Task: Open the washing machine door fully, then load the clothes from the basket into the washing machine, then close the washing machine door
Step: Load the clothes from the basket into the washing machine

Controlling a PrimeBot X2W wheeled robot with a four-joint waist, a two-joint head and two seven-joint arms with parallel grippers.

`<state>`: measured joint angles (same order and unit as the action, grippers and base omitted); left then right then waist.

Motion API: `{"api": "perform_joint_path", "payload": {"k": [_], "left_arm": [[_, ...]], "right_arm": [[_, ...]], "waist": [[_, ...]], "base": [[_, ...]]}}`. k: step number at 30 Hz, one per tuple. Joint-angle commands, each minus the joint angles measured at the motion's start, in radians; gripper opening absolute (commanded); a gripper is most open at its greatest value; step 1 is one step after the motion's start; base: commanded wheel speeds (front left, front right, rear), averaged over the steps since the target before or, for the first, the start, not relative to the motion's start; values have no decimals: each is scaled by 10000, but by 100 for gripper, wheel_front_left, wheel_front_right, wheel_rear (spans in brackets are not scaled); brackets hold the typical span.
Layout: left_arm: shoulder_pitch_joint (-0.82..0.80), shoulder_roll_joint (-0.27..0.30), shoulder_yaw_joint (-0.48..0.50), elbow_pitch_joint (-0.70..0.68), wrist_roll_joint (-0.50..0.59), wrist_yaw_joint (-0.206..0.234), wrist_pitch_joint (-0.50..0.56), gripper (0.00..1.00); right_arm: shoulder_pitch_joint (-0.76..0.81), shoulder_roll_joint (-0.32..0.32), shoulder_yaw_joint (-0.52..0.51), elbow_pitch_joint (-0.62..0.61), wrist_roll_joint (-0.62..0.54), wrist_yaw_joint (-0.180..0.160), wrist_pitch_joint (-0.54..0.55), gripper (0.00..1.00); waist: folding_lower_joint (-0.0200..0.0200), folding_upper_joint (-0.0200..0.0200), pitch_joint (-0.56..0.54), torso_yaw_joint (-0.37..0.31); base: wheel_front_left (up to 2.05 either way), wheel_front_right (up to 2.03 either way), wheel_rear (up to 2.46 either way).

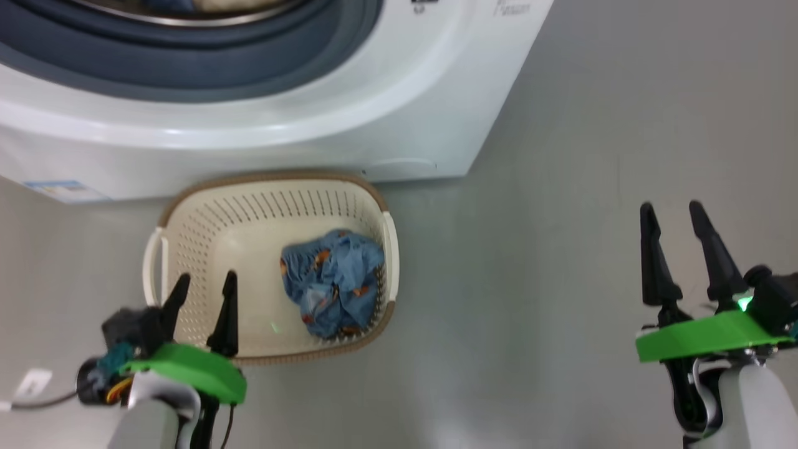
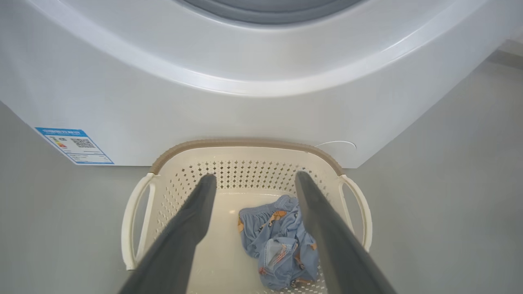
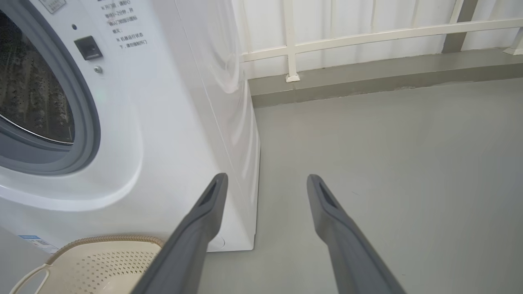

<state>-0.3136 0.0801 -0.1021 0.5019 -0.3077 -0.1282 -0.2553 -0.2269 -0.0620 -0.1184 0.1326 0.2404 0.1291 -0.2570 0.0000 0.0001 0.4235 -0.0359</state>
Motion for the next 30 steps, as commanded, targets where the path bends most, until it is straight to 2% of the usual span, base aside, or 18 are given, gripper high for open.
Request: {"api": "perform_joint_path", "payload": {"k": [1, 13, 22, 25, 26, 30], "left_arm": [[-492, 326, 84, 183, -150, -25, -65, 100], [-2899, 1074, -2142, 2675, -1311, -25, -65, 100], [-4286, 1797, -4678, 3317, -2822, -25, -65, 100], [-4641, 2022, -5519, 3361, -3453, -25, -65, 100], [-4641, 2022, -5519, 3361, -3453, -25, -65, 100], [-5013, 2358, -6750, 3238, -4454, -25, -65, 100]], "right_arm": [[-259, 49, 170, -296, -69, 16, -48, 100], [-1487, 115, 693, -330, 395, 16, -48, 100], [-1857, 117, 994, -449, 728, 16, -48, 100], [-1925, 117, 1038, -507, 796, 16, -48, 100], [-1925, 117, 1038, -507, 796, 16, -48, 100], [-2021, 117, 1125, -569, 869, 16, -48, 100]], "waist": [[0, -1, 1051, -206], [0, -1, 2821, -979], [0, -1, 3865, -1519], [0, -1, 4077, -1644], [0, -1, 4077, -1644], [0, -1, 4295, -1787]], "base": [[0, 0, 0], [0, 0, 0], [0, 0, 0], [0, 0, 0], [0, 0, 0], [0, 0, 0]]}}
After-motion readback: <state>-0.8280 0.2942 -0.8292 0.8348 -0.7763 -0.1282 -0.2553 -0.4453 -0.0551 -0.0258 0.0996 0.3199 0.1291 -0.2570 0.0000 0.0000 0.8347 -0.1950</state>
